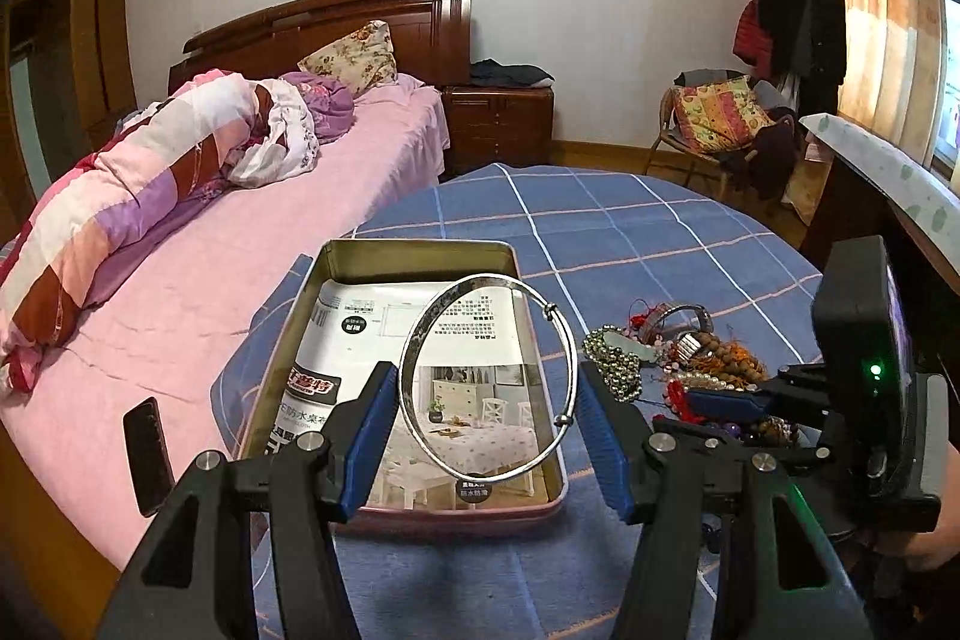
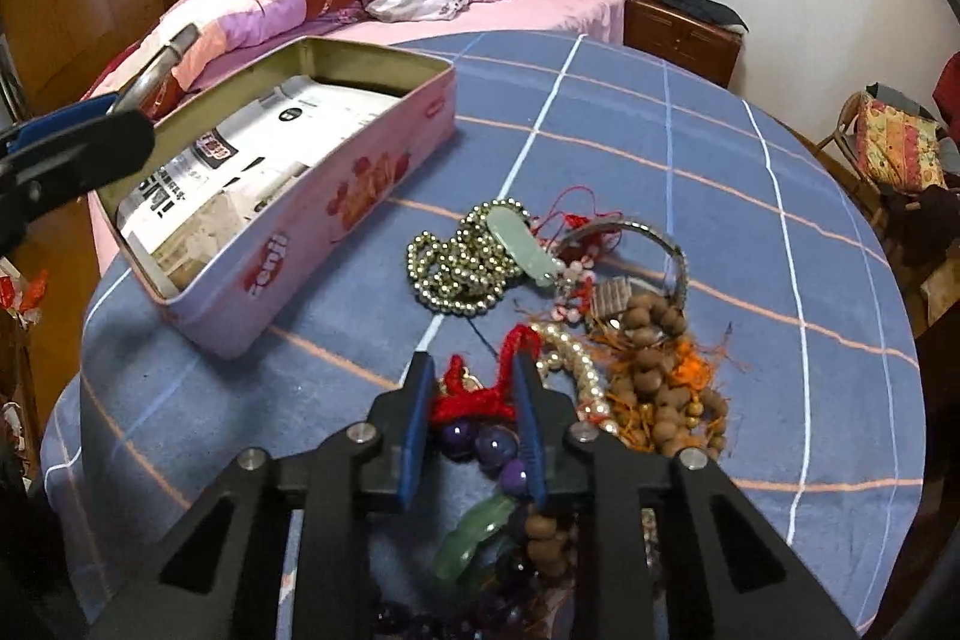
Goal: Organize jewelry
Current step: 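Lift the silver bangle over the tin with left gripper while right gripper grasps red tassel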
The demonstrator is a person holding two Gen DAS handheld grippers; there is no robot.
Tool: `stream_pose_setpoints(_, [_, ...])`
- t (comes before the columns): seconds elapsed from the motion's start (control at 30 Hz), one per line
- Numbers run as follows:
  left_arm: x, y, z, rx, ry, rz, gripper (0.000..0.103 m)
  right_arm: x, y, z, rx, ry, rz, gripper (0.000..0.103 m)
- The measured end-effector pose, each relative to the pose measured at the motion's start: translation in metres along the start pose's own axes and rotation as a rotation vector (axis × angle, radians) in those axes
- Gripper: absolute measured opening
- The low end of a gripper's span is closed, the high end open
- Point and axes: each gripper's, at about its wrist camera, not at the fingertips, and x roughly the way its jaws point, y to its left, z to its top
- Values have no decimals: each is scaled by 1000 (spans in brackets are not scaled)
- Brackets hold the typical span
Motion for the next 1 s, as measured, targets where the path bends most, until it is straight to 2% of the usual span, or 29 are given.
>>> stream_pose_setpoints(0.1, [0,2,1,-7,-2,-1,59,-5,2,-4,-34,1,-24,40])
stream_pose_setpoints(0.23, [0,-1,-1,-1,3,-7,59,-1,4,-5,-55,7,-35,38])
stream_pose_setpoints(0.33, [-1,-3,-1,4,0,-9,59,5,1,-5,-35,12,6,25])
stream_pose_setpoints(0.37, [-2,-2,-1,3,-1,-9,59,5,-1,-4,-21,13,26,13])
stream_pose_setpoints(0.4, [-2,-2,0,1,-1,-9,59,4,-1,-4,-12,11,25,9])
stream_pose_setpoints(0.57, [1,3,1,-10,4,-6,59,-18,-8,-5,31,-72,57,8])
stream_pose_setpoints(0.77, [1,4,2,-9,3,-5,60,-57,-16,14,69,-179,81,8])
stream_pose_setpoints(1.0, [7,16,10,-18,-1,6,60,-72,-14,36,61,-225,101,8])
